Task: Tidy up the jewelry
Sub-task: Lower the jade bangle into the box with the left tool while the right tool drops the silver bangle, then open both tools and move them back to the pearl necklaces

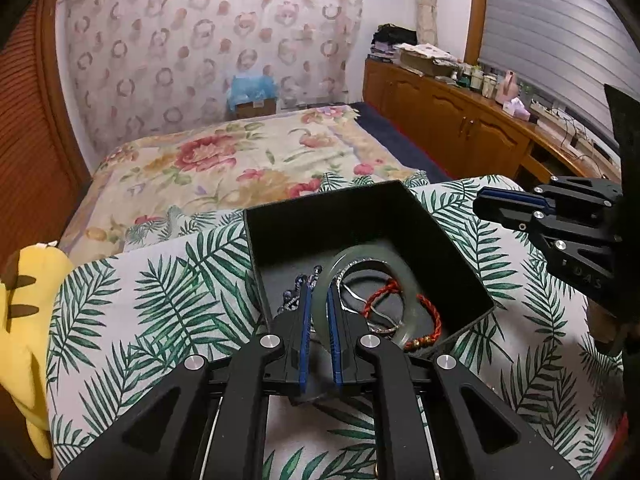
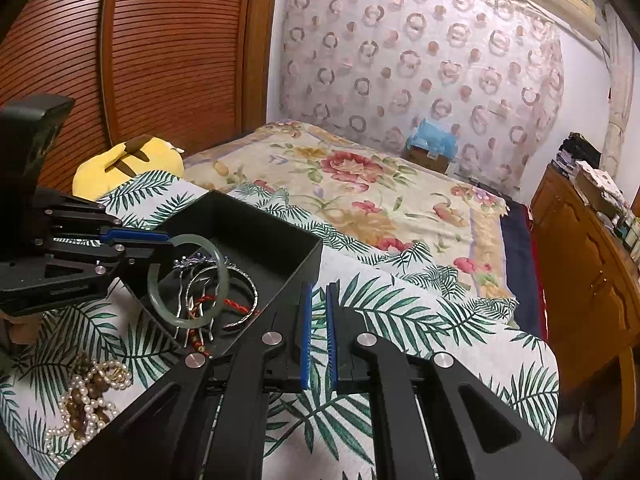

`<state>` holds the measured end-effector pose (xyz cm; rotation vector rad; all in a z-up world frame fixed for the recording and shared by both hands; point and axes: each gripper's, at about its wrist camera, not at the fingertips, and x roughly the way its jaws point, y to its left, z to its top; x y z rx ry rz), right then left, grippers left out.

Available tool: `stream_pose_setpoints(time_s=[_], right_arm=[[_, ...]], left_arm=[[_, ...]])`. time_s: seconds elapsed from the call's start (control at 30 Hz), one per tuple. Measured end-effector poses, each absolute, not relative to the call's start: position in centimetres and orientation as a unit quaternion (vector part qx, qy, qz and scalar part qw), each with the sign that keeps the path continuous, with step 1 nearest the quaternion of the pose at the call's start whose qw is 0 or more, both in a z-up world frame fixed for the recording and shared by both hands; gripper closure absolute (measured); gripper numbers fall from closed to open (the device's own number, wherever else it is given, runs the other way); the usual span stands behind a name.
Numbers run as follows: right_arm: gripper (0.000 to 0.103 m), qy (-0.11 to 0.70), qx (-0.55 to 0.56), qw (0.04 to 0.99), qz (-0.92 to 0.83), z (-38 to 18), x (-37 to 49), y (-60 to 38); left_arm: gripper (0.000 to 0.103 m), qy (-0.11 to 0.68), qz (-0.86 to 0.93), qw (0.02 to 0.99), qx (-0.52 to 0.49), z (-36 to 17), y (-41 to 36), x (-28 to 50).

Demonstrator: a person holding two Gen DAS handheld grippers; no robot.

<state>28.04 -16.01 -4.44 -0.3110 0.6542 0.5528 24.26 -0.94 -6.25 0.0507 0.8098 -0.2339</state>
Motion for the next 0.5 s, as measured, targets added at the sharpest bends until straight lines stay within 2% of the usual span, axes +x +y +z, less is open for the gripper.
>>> stream_pose_setpoints(time_s=[0.13, 0.27, 0.5], right_arm=[[0.095, 0.314, -0.151, 0.899, 0.265, -4.2, 26.9, -16.2], [0.095, 0.312, -0.144, 0.902, 0.262, -3.8, 25.2, -16.6], [0.095, 0.315, -0.118, 0.903, 0.267, -3.7, 21.1, -16.9]], left_arm=[[0.094, 0.387, -0.115, 0.915, 0.021, -5.7, -0.8, 23.6], [0.085, 0.373, -0.117, 0.920, 0.019, -4.7, -0.6, 22.4], [0.084, 0.360, -0.123, 0.925, 0.013, -3.9, -0.2, 18.5]])
